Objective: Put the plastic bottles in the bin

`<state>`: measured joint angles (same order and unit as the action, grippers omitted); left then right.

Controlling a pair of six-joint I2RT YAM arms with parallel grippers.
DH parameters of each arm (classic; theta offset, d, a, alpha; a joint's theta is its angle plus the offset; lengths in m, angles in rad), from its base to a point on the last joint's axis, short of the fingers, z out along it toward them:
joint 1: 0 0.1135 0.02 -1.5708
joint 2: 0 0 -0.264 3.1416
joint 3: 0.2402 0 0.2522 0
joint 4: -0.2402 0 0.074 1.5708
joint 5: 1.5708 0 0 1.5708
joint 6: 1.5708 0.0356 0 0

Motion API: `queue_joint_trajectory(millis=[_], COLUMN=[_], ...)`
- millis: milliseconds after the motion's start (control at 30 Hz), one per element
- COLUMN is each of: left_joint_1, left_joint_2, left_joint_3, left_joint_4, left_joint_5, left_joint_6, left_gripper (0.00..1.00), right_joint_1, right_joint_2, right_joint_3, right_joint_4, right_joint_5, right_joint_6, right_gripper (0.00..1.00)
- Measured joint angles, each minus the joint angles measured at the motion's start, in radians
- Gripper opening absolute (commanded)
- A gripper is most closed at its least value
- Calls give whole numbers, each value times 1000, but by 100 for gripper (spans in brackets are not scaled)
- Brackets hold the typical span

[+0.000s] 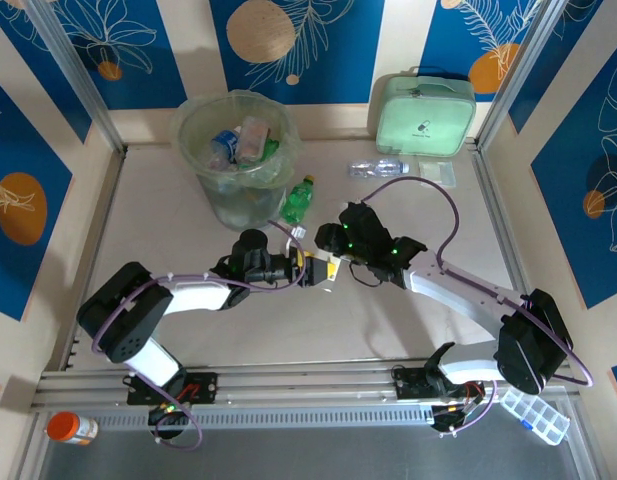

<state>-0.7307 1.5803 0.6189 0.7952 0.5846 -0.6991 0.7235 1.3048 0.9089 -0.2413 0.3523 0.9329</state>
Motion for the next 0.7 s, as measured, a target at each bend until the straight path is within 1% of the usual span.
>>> queue_joint_trajectory(millis=[100, 267, 433, 467, 567, 633, 667, 700], left_joint_1=[-1, -1, -7, -8, -8, -8, -8, -8], left_joint_2=[19, 25, 9, 3, -10, -14, -17, -21], left_joint_3=[11, 15, 16, 16, 16, 16, 16, 16], left_joint_4=[5, 0, -16, -24, -43, -56, -61, -71], left_joint_5=[11, 17, 17, 14, 10, 9, 7, 3], left_joint_6=[0, 5, 32, 36, 45, 48, 55, 64], left_gripper=[84, 80, 67, 66, 63, 62, 61, 61], right_joint_1=[2, 9, 16, 16, 19, 19, 19, 20], right_joint_2=[-2, -5, -5, -5, -5, -5, -6, -8], right_joint_3=[-9, -15, -15, -15, -15, -15, -15, -15], right_joint_4=[13, 32, 40, 42, 48, 47, 44, 39], right_joint_5=[-19, -32, -31, -31, -27, -26, -17, -8], right_joint_6=[2, 2, -2, -2, -9, -9, -10, -13], right_gripper=[56, 55, 56, 57, 67, 82, 87, 100])
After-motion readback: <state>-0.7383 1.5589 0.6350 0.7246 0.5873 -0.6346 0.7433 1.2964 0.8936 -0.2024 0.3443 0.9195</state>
